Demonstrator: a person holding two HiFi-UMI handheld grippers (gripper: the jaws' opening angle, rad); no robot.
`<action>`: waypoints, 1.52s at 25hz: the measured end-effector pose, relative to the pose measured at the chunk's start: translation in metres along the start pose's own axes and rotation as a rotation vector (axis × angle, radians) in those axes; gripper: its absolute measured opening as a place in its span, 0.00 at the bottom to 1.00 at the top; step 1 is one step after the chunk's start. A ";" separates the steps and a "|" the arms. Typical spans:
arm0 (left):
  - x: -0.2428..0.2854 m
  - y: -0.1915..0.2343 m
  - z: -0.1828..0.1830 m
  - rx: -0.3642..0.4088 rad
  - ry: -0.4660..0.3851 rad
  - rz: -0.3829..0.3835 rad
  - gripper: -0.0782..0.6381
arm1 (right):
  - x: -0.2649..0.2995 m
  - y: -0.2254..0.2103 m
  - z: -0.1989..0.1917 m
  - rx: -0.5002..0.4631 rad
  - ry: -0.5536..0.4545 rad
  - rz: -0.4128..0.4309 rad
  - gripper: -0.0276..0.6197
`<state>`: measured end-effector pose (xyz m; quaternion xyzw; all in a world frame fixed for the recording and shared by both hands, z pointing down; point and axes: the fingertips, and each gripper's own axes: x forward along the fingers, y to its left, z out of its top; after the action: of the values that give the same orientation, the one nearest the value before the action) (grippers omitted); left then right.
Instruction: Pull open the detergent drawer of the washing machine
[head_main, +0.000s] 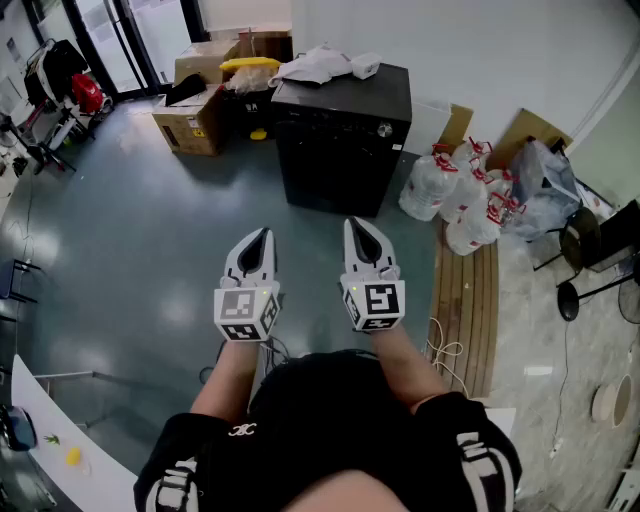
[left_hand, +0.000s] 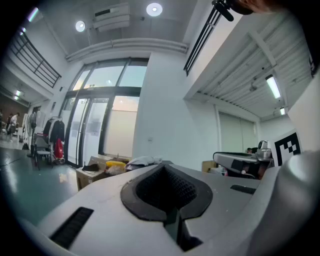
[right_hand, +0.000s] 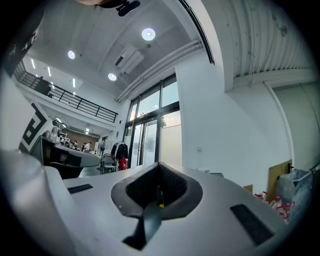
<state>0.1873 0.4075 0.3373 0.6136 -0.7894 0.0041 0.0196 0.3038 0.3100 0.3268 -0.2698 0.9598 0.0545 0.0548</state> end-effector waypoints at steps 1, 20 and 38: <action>-0.001 -0.001 0.000 -0.002 0.000 0.000 0.11 | -0.001 0.000 0.000 0.002 -0.003 -0.002 0.05; 0.011 0.033 -0.017 -0.002 0.025 0.004 0.11 | 0.033 0.015 -0.017 0.016 0.026 0.008 0.05; 0.203 0.109 -0.031 -0.011 0.039 0.067 0.11 | 0.225 -0.070 -0.056 -0.003 -0.003 0.077 0.05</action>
<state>0.0328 0.2391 0.3779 0.5866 -0.8089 0.0125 0.0381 0.1450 0.1281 0.3467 -0.2327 0.9693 0.0583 0.0536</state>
